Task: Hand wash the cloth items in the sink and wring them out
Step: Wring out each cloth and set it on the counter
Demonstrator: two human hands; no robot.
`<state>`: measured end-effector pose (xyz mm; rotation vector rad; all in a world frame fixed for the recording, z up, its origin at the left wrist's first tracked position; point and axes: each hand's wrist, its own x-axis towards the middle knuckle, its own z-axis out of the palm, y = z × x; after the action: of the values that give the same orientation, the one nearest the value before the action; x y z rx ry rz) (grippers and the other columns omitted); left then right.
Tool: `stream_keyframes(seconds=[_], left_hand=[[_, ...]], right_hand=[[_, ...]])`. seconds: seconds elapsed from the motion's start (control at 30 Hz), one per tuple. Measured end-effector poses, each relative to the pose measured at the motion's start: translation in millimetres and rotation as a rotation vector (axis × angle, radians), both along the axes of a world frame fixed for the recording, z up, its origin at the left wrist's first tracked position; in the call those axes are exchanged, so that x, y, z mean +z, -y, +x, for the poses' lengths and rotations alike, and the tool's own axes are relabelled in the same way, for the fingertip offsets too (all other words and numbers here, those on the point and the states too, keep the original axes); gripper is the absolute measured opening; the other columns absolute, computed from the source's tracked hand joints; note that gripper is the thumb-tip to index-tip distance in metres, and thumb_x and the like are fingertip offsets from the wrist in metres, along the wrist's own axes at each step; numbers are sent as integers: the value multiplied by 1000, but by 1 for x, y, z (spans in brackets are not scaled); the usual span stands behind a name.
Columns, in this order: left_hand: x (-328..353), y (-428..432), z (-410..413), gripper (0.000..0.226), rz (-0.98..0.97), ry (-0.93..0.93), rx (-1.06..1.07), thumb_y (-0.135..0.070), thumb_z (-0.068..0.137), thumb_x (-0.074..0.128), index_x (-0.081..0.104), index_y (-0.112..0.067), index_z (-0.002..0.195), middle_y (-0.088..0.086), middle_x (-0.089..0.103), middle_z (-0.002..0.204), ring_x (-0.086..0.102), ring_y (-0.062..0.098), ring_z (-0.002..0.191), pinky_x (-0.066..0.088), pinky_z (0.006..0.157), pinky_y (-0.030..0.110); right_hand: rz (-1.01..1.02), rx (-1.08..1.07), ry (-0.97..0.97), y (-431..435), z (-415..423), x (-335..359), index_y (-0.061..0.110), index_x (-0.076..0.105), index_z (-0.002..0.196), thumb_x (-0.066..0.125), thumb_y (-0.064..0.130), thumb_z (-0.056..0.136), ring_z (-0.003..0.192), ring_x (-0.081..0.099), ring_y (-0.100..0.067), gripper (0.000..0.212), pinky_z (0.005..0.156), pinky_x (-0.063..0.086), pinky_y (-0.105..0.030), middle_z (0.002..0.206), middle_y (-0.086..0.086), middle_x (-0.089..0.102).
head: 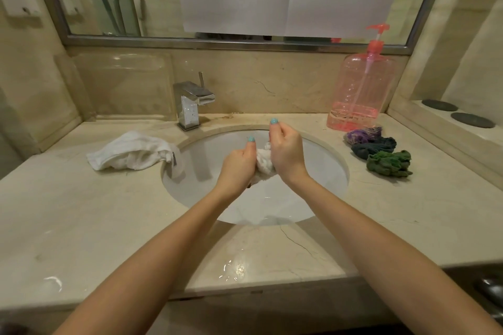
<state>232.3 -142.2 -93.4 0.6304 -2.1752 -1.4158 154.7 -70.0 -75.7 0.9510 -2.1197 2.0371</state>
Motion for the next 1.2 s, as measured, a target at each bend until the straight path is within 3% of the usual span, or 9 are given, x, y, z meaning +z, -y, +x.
stream_keyframes(seconds=[0.27,0.4,0.47,0.57,0.77,0.83,0.9,1.07,1.2], left_hand=[[-6,10,2,45,329,206,-196,-39,103,19,44,-13,77,6,46,57,34,12,40,24,39,16],[-11,10,-5,52,275,68,-93,-50,104,25,53,-10,84,14,58,71,47,17,50,37,45,21],[-14,13,-7,60,141,-44,16,-57,99,31,54,-5,82,16,61,75,57,27,61,52,54,32],[-19,26,-3,62,-86,-141,121,-66,91,38,51,-7,80,14,62,78,62,32,75,54,70,52],[-4,24,4,45,-441,-361,139,-48,96,46,54,-6,83,3,54,79,46,14,71,33,62,16],[-5,27,5,49,-495,-412,102,-52,92,42,55,-5,85,2,52,82,44,11,71,34,63,15],[-6,31,7,48,-563,-413,61,-50,92,41,57,-5,89,0,50,85,42,10,73,33,61,18],[1,40,16,42,-967,-381,-46,-49,91,49,53,-8,101,10,57,93,47,13,77,39,61,23],[19,23,25,84,-1138,156,-254,-62,82,56,33,-10,143,11,56,130,58,25,110,46,81,31]], right_hand=[[146,80,-368,1,-10,-10,19,37,63,40,20,98,49,32,-11,35,49,25,-27,51,6,35],[201,48,-297,-1,-14,-11,5,54,113,43,12,98,49,42,-8,20,48,31,-18,53,3,46],[238,66,-97,1,-13,-2,3,56,123,45,14,98,68,56,-13,29,58,41,-15,73,-6,61],[169,271,372,-2,-17,9,0,69,95,42,34,102,91,67,-28,45,80,50,-26,96,-16,70],[27,588,924,-19,-21,16,-2,59,110,45,22,98,96,67,-23,30,89,54,-34,118,-19,62],[178,718,985,-25,-18,14,-1,52,130,53,42,91,120,55,-36,58,105,43,-52,134,-23,52],[334,833,1021,-33,-16,15,4,48,139,53,57,84,122,49,-51,76,91,49,-60,134,-29,50],[396,801,875,-48,-24,32,17,56,123,49,41,92,97,67,-33,40,79,57,-42,115,-16,67],[541,596,769,-38,-23,31,16,62,94,39,65,93,72,64,-23,54,64,52,-33,88,-10,67]])
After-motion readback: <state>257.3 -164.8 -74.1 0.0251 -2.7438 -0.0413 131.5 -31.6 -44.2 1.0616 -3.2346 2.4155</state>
